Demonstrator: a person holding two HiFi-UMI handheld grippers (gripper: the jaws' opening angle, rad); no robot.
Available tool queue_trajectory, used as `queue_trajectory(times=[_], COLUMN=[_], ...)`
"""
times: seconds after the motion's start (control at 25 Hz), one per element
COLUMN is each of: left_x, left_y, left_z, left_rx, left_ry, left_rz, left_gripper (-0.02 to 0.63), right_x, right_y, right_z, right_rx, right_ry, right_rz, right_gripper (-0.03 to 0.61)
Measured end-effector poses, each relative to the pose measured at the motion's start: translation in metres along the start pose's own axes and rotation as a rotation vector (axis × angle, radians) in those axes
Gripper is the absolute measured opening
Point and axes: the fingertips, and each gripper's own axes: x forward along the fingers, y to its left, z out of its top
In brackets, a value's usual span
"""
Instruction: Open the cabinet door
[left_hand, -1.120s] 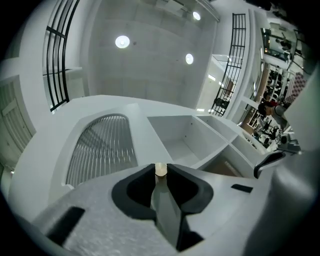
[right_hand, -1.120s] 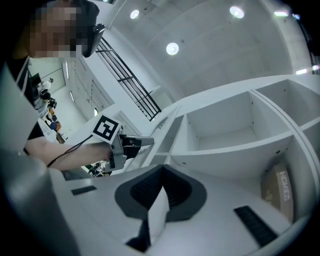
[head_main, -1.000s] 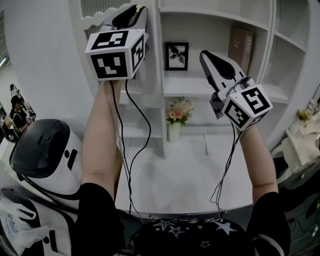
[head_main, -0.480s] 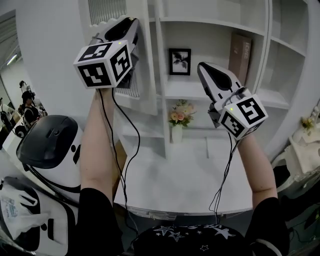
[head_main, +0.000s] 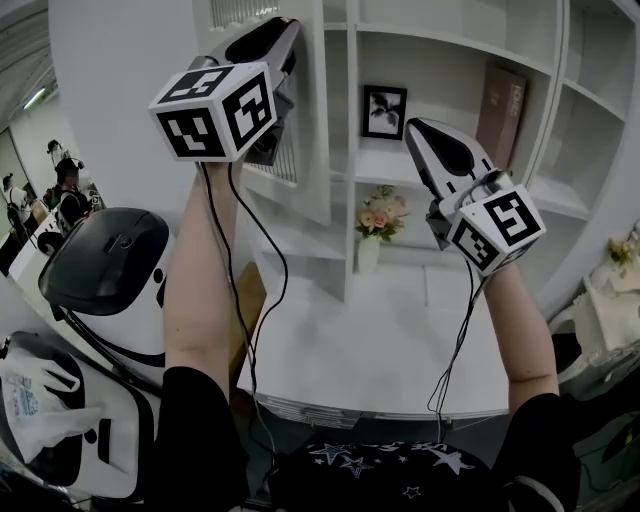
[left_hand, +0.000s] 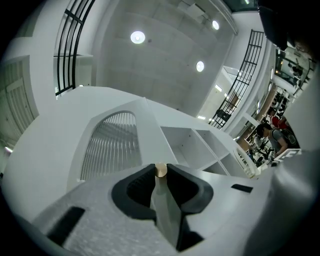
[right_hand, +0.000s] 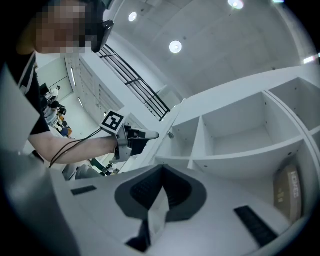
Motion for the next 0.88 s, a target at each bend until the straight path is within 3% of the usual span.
queue_trajectory(times=[0.24, 0.64, 0.88], left_x=[-0.021, -0.059, -0.088], left_y=[0.006, 0.023, 0.041], left_z=[0.010, 0.029, 0.041], left_rx=[-0.017, -0.116, -0.130], left_ry=[-0.026, -0.091, -0.122], left_rz=[-0.074, -0.208, -0.258], left_gripper=[0.080, 0.080, 0.084], right_x=[0.023, 0.056, 0.072], right_y=[0.027, 0.068, 0.095], right_z=[0.001, 0.021, 0.022], right_rx=[0.000, -0.007, 0.000], right_ry=[0.010, -0.030, -0.012], right_rz=[-0.039, -0.110, -0.114], right_gripper=[0.006, 0.006, 0.006])
